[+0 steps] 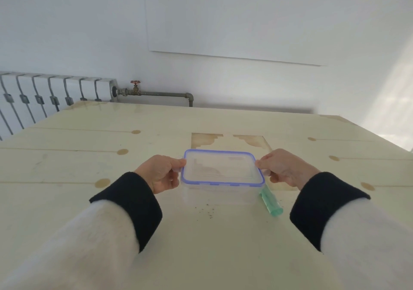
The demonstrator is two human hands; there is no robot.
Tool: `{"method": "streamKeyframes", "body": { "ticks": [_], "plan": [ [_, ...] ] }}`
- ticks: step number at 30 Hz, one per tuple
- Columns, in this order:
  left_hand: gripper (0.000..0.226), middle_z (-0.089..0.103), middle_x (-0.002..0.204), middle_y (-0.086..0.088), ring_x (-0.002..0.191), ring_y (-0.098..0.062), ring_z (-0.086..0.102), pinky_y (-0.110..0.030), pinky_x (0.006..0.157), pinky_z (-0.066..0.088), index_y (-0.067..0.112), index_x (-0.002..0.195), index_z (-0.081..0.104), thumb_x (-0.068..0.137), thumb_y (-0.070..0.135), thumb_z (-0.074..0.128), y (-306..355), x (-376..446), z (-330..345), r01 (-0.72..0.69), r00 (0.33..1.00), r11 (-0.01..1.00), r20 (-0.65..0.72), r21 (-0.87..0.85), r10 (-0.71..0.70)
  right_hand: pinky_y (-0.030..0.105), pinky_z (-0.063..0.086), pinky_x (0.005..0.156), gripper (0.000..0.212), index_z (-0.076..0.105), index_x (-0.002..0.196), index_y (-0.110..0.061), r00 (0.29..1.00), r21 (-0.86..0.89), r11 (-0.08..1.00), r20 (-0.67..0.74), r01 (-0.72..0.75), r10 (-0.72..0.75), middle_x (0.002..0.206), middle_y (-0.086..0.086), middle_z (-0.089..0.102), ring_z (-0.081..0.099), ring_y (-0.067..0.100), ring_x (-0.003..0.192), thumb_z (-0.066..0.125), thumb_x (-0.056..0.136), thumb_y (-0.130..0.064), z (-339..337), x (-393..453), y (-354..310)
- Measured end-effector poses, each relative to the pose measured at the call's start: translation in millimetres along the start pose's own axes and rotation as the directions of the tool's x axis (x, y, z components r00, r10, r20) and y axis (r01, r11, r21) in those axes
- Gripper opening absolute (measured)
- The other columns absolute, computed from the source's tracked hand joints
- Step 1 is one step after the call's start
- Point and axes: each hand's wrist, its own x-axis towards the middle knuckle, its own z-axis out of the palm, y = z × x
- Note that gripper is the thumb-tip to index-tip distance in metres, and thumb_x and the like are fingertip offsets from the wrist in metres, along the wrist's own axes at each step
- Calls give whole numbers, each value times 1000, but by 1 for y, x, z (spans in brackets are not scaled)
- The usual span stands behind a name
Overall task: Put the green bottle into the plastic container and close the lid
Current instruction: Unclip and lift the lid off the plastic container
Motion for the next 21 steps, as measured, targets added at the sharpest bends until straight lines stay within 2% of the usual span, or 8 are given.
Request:
{"method": "streamKeyframes", "body": {
  "ticks": [3,5,7,9,13,15,18,21],
  "plan": [
    [22,52,83,-5,75,-17,44,-30,64,40,7,91,54,80,22,67,-2,-4,0,-108,977,973,-158,202,142,29,47,74,38,51,122,-7,974,-154,976,-139,155,-177,115,5,54,53,23,99,54,89,-25,3,5,0],
    [29,50,86,-3,78,-17,45,-30,68,39,9,96,50,80,29,66,-3,-9,3,-211,920,929,-259,305,294,33,40,92,42,49,130,-7,930,-214,939,-192,271,-312,131,7,52,50,25,116,46,92,-25,8,8,-2],
    [24,48,79,-1,69,-15,42,-26,61,36,12,87,49,80,30,64,-2,-18,7,-305,849,873,-306,381,431,32,34,99,41,49,132,-10,900,-287,890,-157,353,-407,139,7,48,45,24,124,40,94,-23,15,9,-6],
    [22,47,72,0,62,-15,40,-25,58,35,14,78,49,81,30,63,-3,-30,11,-352,837,847,-270,399,475,32,29,104,42,45,136,-13,879,-352,838,-82,416,-470,144,6,43,40,23,130,36,96,-23,23,10,-13],
    [23,51,57,3,52,-12,44,-24,51,37,15,68,54,80,30,64,-14,-55,21,-303,941,878,-31,372,337,33,23,108,45,37,141,-15,871,-454,764,58,459,-489,149,5,36,32,23,136,31,97,-25,38,9,-30],
    [23,59,55,6,51,-9,51,-21,51,38,17,66,56,80,33,65,-23,-65,26,-258,966,874,77,413,248,35,22,109,46,34,143,-16,881,-481,751,117,454,-458,151,5,33,30,25,138,29,98,-26,44,7,-35],
    [19,70,69,7,60,-6,60,-21,57,42,19,73,62,81,36,62,-33,-70,31,-222,974,865,140,451,177,36,24,109,46,36,141,-13,892,-504,740,184,445,-412,150,6,36,32,26,137,28,99,-27,49,3,-40],
    [19,71,88,3,69,-8,64,-23,60,45,17,83,65,82,36,61,-39,-71,33,-196,979,872,138,448,150,42,34,106,45,48,127,1,906,-506,752,193,422,-378,137,16,51,44,34,126,29,97,-26,51,-1,-41]
  ]
}}
